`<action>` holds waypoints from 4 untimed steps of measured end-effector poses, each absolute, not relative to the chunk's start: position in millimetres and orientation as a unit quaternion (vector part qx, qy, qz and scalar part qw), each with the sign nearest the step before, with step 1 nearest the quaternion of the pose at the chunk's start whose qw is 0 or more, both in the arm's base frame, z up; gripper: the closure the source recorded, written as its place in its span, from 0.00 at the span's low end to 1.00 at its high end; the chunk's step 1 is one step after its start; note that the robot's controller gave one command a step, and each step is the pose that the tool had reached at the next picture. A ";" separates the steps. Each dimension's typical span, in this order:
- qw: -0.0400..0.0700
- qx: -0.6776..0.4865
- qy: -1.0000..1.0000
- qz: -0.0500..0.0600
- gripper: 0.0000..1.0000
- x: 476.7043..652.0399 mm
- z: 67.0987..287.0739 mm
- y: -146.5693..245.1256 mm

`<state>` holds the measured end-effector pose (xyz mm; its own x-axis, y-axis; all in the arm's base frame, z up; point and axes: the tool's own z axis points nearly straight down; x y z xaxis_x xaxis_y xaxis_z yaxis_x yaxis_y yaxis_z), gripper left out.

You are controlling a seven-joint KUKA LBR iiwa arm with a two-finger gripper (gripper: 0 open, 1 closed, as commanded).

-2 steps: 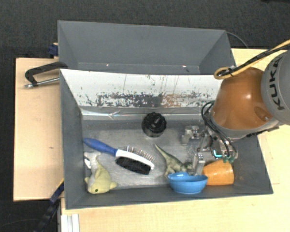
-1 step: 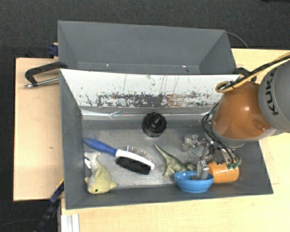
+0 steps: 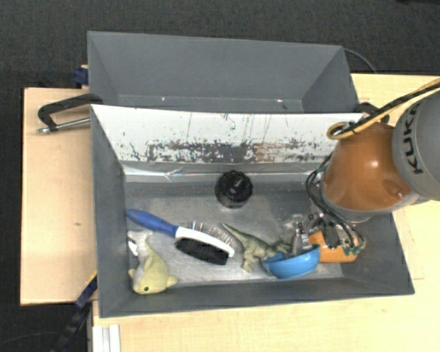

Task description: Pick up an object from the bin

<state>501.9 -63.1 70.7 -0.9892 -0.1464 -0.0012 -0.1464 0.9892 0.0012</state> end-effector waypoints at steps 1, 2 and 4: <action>0.004 -0.248 0.969 0.000 1.00 526.5 88.8 -62.2; 0.003 -0.247 0.969 0.000 1.00 526.1 88.4 -62.1; 0.001 -0.259 0.966 0.001 0.00 521.0 70.9 -45.6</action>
Offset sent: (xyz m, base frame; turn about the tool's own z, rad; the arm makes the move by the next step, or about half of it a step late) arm 0.0227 0.0000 0.0167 -0.3553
